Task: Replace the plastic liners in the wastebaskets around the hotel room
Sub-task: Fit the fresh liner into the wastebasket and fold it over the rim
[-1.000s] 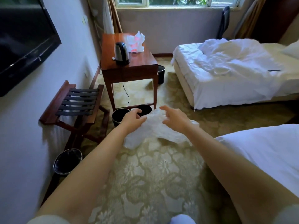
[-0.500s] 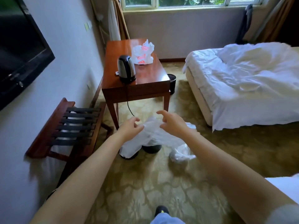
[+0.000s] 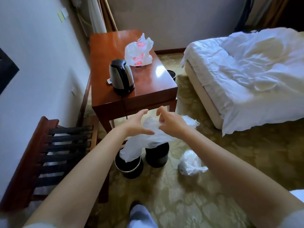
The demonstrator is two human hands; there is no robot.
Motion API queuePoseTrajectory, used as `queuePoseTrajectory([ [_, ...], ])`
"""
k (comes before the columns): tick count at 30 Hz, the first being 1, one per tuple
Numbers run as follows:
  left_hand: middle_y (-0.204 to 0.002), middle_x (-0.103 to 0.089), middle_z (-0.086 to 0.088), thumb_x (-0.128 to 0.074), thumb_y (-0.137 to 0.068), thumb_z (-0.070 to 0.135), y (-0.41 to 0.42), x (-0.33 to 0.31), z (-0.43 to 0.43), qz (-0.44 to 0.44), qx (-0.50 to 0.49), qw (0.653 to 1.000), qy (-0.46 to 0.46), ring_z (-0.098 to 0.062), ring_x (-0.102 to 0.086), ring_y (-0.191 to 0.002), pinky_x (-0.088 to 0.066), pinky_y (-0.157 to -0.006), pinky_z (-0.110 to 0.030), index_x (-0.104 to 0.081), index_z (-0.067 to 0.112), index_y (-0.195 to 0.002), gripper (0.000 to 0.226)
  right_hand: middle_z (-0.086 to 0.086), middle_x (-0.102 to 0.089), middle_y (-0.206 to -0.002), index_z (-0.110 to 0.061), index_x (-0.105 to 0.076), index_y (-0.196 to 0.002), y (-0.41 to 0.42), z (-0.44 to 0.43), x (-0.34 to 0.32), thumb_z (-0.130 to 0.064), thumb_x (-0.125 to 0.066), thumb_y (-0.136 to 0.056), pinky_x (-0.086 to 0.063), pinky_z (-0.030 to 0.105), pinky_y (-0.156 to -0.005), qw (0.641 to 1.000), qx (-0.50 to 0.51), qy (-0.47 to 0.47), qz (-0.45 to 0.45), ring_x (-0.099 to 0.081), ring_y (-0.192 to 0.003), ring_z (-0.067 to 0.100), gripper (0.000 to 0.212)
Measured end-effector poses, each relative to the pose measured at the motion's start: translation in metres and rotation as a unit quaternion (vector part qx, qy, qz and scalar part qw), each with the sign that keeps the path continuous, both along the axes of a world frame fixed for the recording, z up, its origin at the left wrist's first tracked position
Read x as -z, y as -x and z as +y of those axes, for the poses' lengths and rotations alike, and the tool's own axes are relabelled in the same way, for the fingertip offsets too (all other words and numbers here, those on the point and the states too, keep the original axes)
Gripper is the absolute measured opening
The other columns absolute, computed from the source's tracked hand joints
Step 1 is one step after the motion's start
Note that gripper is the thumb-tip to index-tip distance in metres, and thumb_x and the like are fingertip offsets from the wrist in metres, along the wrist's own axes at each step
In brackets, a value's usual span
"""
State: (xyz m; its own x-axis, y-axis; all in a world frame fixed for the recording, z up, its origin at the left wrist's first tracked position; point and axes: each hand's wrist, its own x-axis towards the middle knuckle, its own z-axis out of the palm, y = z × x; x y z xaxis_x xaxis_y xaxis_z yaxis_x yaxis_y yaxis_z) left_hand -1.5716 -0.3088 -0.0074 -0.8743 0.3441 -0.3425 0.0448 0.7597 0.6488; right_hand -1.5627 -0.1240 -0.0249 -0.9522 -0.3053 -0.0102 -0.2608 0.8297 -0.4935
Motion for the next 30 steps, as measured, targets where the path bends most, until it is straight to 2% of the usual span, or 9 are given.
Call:
queuePoseTrajectory([
  [4,-0.126,-0.054,0.004,-0.080,-0.073,0.036,0.061,0.025,0.004,-0.049,0.065,0.997,0.004,-0.012,-0.050,-0.105,-0.040,-0.090,-0.024,-0.045,0.025,-0.137,0.073,0.002,-0.065,-0.097,-0.015,-0.045,-0.117,0.044,-0.004,0.005,-0.013,-0.060,-0.087,-0.043,0.036,-0.068,0.997,-0.012,-0.065,0.032,-0.059,-0.083,0.027,0.033],
  [6,-0.094,-0.058,0.004,-0.078,-0.076,0.035,0.089,0.044,0.009,-0.038,0.076,0.996,0.020,-0.010,-0.052,-0.083,-0.039,-0.072,-0.018,-0.061,0.022,-0.105,0.036,0.003,-0.067,-0.097,-0.013,-0.051,-0.116,0.064,0.000,0.013,-0.009,-0.061,-0.085,-0.043,0.037,-0.072,0.992,-0.020,-0.099,0.079,-0.061,-0.087,0.027,0.033],
  [7,-0.079,-0.055,0.003,-0.077,-0.078,0.032,0.101,0.054,0.013,-0.037,0.076,0.996,0.020,-0.009,-0.051,-0.070,-0.037,-0.061,-0.015,-0.059,0.018,-0.084,0.023,0.004,-0.068,-0.097,-0.012,-0.056,-0.114,0.072,0.002,0.020,-0.006,-0.064,-0.081,-0.046,0.038,-0.075,0.987,-0.027,-0.111,0.109,-0.063,-0.090,0.028,0.034],
  [9,-0.062,-0.049,-0.001,-0.074,-0.081,0.024,0.119,0.076,0.023,-0.049,0.066,0.996,0.016,-0.009,-0.047,-0.054,-0.033,-0.049,-0.015,-0.044,0.015,-0.062,0.037,0.005,-0.069,-0.098,-0.011,-0.064,-0.105,0.089,0.008,0.034,-0.002,-0.075,-0.070,-0.050,0.041,-0.081,0.979,-0.036,-0.123,0.161,-0.065,-0.095,0.029,0.038],
  [11,-0.055,-0.049,-0.001,-0.072,-0.082,0.020,0.135,0.099,0.035,-0.034,0.042,0.998,0.023,-0.013,-0.048,-0.053,-0.035,-0.051,-0.023,-0.039,0.015,-0.056,0.043,0.005,-0.069,-0.099,-0.011,-0.066,-0.098,0.107,0.015,0.050,-0.003,-0.081,-0.062,-0.054,0.042,-0.081,0.973,-0.028,-0.116,0.199,-0.065,-0.097,0.029,0.040],
  [17,-0.053,-0.047,-0.001,-0.066,-0.085,0.019,0.184,0.196,0.065,-0.035,-0.051,0.998,0.022,-0.017,-0.051,-0.055,-0.043,-0.059,-0.028,-0.041,0.015,-0.057,0.038,0.008,-0.060,-0.085,-0.007,-0.063,-0.088,0.156,0.034,0.135,-0.008,-0.078,-0.068,-0.049,0.033,-0.063,0.950,0.043,-0.024,0.308,-0.058,-0.077,0.027,0.025],
  [20,-0.055,-0.049,-0.002,-0.064,-0.088,0.019,0.200,0.261,0.074,-0.024,-0.092,0.995,0.004,-0.016,-0.050,-0.054,-0.038,-0.052,-0.025,-0.042,0.016,-0.059,0.037,0.002,-0.059,-0.081,-0.008,-0.059,-0.089,0.166,0.047,0.209,-0.016,-0.074,-0.076,-0.041,0.028,-0.053,0.959,0.097,0.042,0.263,-0.051,-0.066,0.018,0.021],
  [25,-0.068,-0.060,-0.005,-0.062,-0.089,0.025,0.213,0.370,0.079,-0.014,-0.105,0.994,-0.027,-0.018,-0.057,-0.062,-0.042,-0.058,-0.028,-0.055,0.016,-0.069,0.023,-0.001,-0.057,-0.091,-0.010,-0.059,-0.100,0.176,0.061,0.350,-0.024,-0.061,-0.091,-0.038,0.032,-0.062,0.981,0.131,0.059,0.130,-0.055,-0.075,0.021,0.017],
  [30,-0.084,-0.068,-0.017,-0.061,-0.089,0.027,0.223,0.469,0.077,0.031,-0.128,0.991,-0.023,-0.026,-0.061,-0.072,-0.041,-0.057,-0.027,-0.063,-0.005,-0.090,0.032,-0.007,-0.054,-0.087,-0.015,-0.057,-0.097,0.183,0.066,0.475,-0.030,-0.060,-0.091,-0.038,0.030,-0.064,0.976,0.184,0.106,0.053,-0.052,-0.075,0.015,0.017],
])
